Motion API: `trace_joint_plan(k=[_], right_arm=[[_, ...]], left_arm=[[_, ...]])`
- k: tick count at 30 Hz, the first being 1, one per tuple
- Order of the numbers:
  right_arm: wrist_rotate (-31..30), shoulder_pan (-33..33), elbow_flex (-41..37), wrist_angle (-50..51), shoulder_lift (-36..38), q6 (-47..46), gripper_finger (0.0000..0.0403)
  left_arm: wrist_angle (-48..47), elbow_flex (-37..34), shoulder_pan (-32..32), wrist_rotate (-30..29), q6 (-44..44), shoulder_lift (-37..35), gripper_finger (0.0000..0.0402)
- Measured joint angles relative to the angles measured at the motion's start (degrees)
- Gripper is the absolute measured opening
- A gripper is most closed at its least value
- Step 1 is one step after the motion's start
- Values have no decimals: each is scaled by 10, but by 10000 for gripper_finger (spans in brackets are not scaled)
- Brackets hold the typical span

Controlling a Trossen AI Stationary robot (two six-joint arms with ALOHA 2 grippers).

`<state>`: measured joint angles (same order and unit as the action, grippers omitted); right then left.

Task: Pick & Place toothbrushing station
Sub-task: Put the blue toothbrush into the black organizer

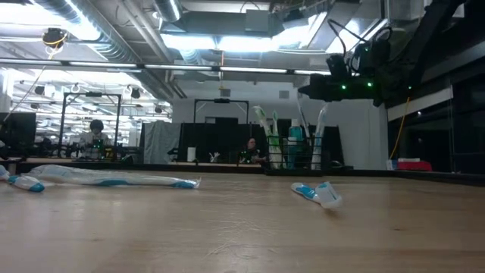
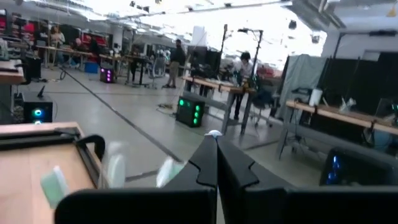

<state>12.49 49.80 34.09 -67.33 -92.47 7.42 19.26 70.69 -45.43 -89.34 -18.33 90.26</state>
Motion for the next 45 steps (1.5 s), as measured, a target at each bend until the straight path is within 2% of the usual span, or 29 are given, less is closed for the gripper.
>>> trace_joint_plan(k=[5, 9, 13, 16, 21, 25, 28, 31, 32, 35, 37, 41, 45], right_arm=[[8, 20, -41, -18, 0, -34, 0], [48, 22, -63, -49, 1, -74, 3], [63, 27, -64, -51, 1, -130, 33], [105, 36, -59, -52, 1, -161, 70], [113, 51, -58, -51, 2, -183, 141], [147, 63, -58, -55, 5, -207, 186], [204, 65, -58, -90, 23, -256, 204], [282, 64, -58, -105, 57, -314, 207], [307, 64, -58, -105, 70, -331, 206], [374, 65, -58, -105, 108, -383, 202], [408, 64, -58, -104, 132, -420, 199], [423, 57, -80, -104, 183, -474, 198], [421, 31, -120, -103, 230, -526, 198]], left_arm=[[0, 0, -7, -1, 0, 0, 108], [0, 0, -7, -1, 0, 0, 108], [-15, 0, -10, 8, -6, 6, 115], [-78, 0, -19, 9, -76, 10, 127], [-211, 0, -37, -2, -228, 11, 144], [-289, 0, -40, 2, -306, 11, 147], [-395, 0, -19, 53, -391, 8, 147], [-550, 0, 24, 182, -506, -1, 146], [-598, 0, 36, 209, -525, -1, 146], [-713, -24, 52, 186, -571, -12, 146], [-777, -75, 54, 203, -645, -48, 146], [-750, -225, 50, 276, -801, -130, 146], [-715, -310, 67, 375, -966, -182, 143]])
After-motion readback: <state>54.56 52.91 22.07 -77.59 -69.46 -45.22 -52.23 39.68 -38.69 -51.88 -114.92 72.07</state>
